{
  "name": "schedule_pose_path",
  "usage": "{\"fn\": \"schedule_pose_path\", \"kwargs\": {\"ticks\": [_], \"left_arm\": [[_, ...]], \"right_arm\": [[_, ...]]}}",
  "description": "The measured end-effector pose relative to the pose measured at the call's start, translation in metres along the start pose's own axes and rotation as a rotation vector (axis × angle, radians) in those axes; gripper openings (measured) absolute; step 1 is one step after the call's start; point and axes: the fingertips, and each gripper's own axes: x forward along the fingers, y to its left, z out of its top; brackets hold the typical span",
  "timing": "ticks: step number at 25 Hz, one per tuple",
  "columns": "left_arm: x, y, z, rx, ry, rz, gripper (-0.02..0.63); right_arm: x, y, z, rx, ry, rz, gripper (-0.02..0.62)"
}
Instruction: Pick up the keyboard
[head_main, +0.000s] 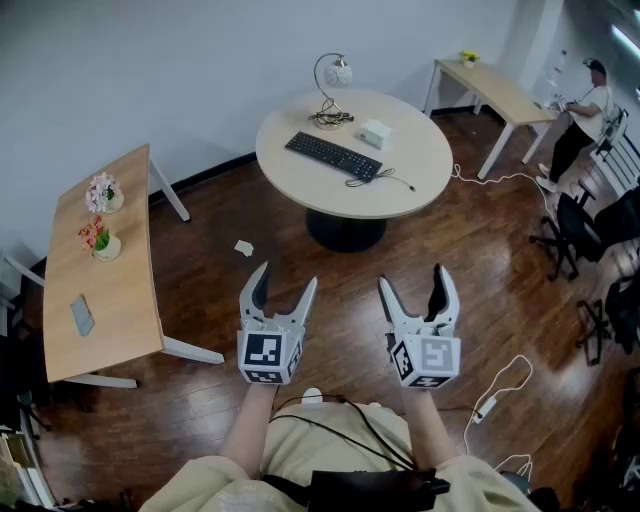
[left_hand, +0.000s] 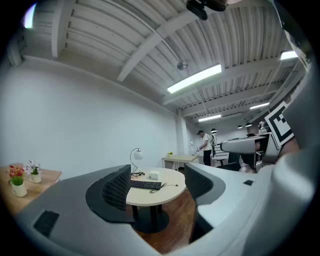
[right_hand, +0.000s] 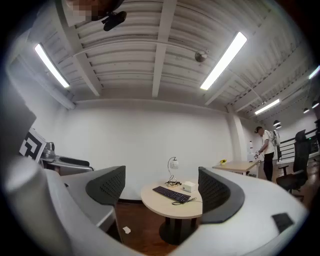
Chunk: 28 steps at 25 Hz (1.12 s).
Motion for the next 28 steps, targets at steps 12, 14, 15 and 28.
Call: {"fn": "schedule_pose_path", "kwargs": {"ticks": [12, 14, 15, 28], "left_arm": [[-0.032, 0.066, -0.009, 0.038, 0.023, -0.020, 0.313], [-0.025, 0.067, -0.017, -0.006, 0.027, -0.025, 0.313], [-0.021, 0.068, -0.021, -0.014, 0.032, -0.024, 0.313], [0.137, 0.120, -0.029, 0.075, 0.096, 0.008, 0.313]], "right_arm": [[0.029, 0.084, -0.030, -0.050, 0.044, 0.057, 0.463], [0.036, 0.088, -0.037, -0.051, 0.065, 0.079, 0.463], [0.040, 0.088, -0.040, -0.048, 0.075, 0.083, 0.463], [0.222, 0.065, -0.064, 0.047, 0.032, 0.299, 0.462]]}}
